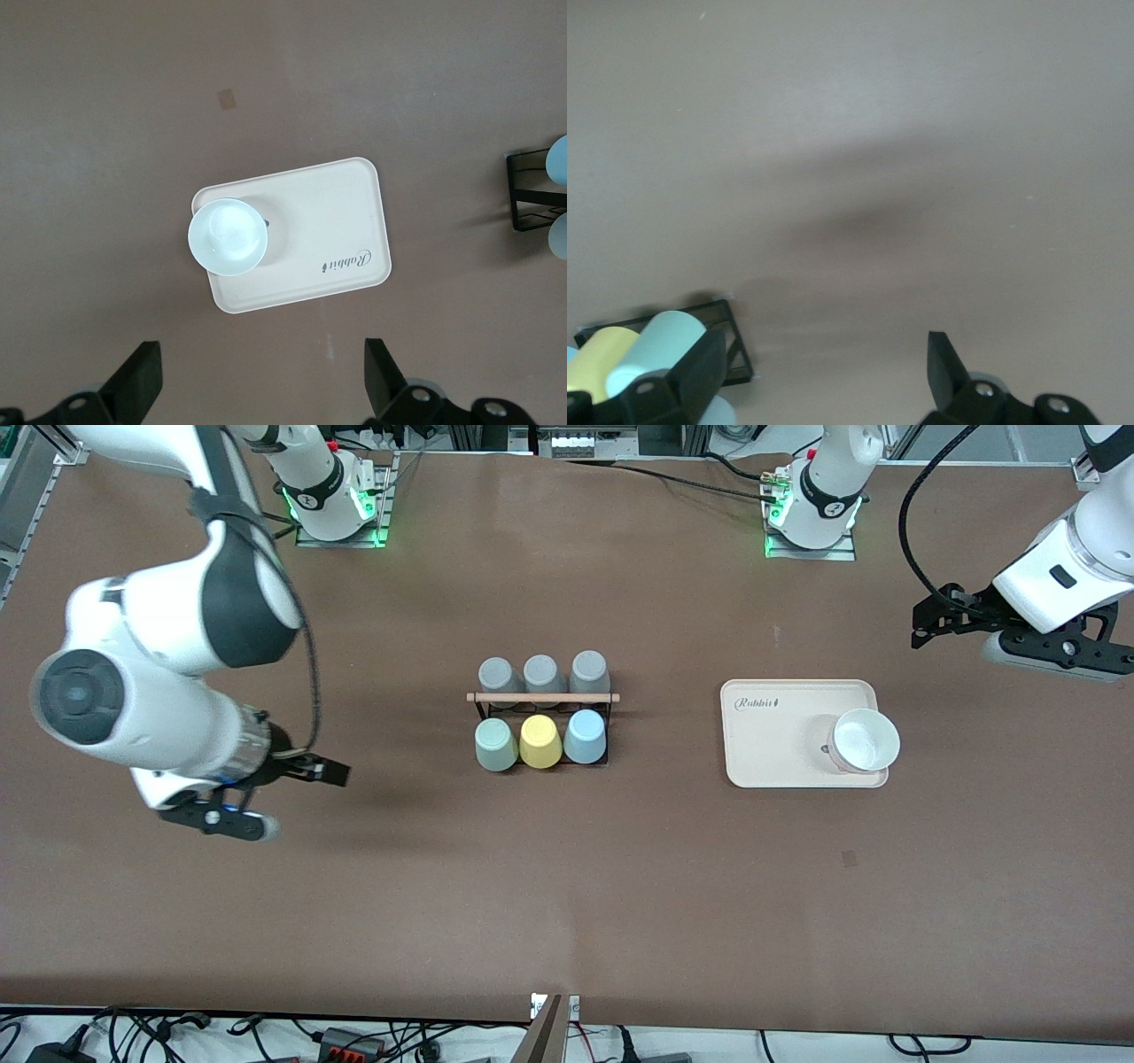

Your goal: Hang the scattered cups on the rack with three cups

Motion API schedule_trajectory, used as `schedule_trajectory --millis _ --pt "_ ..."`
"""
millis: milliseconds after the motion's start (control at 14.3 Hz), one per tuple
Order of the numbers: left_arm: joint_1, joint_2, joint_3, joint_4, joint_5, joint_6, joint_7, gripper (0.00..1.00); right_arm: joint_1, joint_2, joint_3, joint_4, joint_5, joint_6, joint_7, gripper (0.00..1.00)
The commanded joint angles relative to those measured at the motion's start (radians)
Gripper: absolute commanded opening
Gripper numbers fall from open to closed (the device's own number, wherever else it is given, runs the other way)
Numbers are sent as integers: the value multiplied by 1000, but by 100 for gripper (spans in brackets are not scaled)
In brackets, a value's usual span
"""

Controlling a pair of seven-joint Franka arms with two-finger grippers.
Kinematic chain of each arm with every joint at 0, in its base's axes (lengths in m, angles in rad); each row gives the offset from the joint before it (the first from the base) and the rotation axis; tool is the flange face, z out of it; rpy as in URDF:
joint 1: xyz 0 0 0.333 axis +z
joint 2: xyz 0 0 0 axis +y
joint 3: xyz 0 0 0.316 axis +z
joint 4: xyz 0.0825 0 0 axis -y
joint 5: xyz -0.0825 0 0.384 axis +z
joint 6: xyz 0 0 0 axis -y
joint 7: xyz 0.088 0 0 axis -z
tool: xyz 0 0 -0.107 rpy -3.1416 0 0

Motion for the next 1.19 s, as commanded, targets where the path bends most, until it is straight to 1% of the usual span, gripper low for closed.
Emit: schedule_trajectory --millis 0,140,209,279,349,488,558,628,837,977,1116 --pt "-11 9 4 24 19 -15 18 100 -31 -33 -6 0 -21 -43 -91 100" --pt "-11 9 4 24 19 -15 18 100 -36 -74 -21 -30 -29 -63 -197 100" --pt "-11 9 4 24 19 -15 18 100 -24 -126 -41 -119 -61 -34 -220 100" --pt "-11 9 4 24 19 -15 18 100 -19 -189 -39 -194 -104 18 -213 100" --pt "-11 9 4 24 19 -15 18 100 -27 -256 -38 -278 -128 85 -223 100" --pt "-11 9 4 24 21 -15 16 100 -63 -389 -36 -453 -120 138 -222 100" --pt "-11 9 3 24 21 -15 16 100 -67 -440 -29 -510 -121 141 -222 100" --pt "-13 8 1 24 19 -18 14 100 -77 -464 -24 -541 -121 150 -225 100" --pt "-13 8 -11 25 19 -16 10 100 -85 -560 -6 -677 -123 268 -286 100" --pt "-13 9 -9 25 19 -16 7 100 -80 -545 5 -640 -123 249 -300 100" --pt "-14 9 -11 27 21 -16 7 100 -88 -537 4 -617 -123 200 -301 100"
